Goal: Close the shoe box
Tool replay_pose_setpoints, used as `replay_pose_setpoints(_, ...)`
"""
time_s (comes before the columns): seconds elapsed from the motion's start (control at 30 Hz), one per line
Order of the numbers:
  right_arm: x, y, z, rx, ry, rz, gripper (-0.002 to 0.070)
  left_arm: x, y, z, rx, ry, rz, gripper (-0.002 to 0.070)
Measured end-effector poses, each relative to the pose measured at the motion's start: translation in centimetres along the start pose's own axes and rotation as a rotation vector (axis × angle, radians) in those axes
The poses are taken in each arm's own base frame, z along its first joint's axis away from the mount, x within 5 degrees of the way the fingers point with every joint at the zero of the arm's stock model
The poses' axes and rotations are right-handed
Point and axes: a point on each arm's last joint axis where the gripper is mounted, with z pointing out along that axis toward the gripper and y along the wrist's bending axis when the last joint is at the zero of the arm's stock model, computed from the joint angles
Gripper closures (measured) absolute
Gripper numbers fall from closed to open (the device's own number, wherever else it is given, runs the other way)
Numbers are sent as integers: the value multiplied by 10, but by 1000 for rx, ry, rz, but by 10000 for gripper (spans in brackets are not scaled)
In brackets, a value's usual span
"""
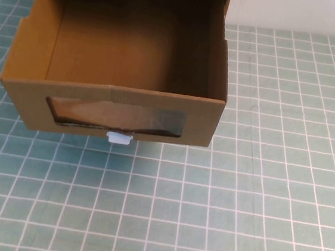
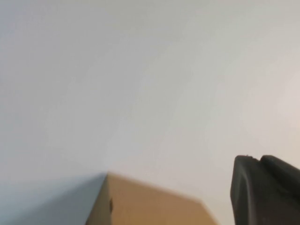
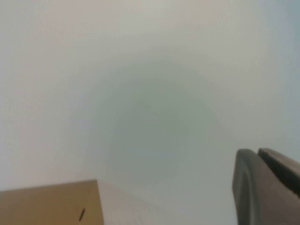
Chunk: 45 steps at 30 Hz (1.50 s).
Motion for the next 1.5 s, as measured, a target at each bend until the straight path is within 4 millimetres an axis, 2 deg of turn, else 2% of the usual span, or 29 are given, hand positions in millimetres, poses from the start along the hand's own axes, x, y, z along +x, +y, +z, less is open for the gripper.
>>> replay_pose_setpoints(0.23, 24, -5, 58, -12, 135, 64, 689, 32, 15, 47, -67, 171, 9, 680)
replay_pose_setpoints(0.33, 33, -3, 78, -50, 175, 149, 689, 42, 17, 57, -67, 230, 93, 680)
replay_pose_setpoints(0.43, 51, 1, 98, -113, 296, 253, 689, 53, 10, 67, -12, 268, 210, 680)
replay_pose_setpoints(0.57, 79, 6, 123, -232, 468, 141, 689, 69, 3, 87, 44, 328, 273, 680)
replay_pose_setpoints(0.73, 100, 24, 145, -458, 483, -75, 689, 78, 0, 118, 29, 455, 327, 680)
replay_pose_setpoints(0.93, 117, 70, 146, -706, 494, -192, 689, 79, -12, 159, 123, 591, 458, 680)
replay_pose_setpoints(1.1, 138, 114, 138, -886, 552, -310, 689, 83, -18, 192, 254, 702, 445, 680)
replay_pose_setpoints(1.2, 145, 139, 125, -956, 579, -384, 689, 93, -10, 213, 325, 783, 373, 680)
replay_pose_setpoints(1.37, 154, 178, 94, -1003, 571, -603, 689, 121, 18, 249, 383, 892, 197, 680)
replay_pose_setpoints(1.5, 173, 210, 70, -982, 536, -760, 689, 147, 30, 266, 405, 965, 129, 680)
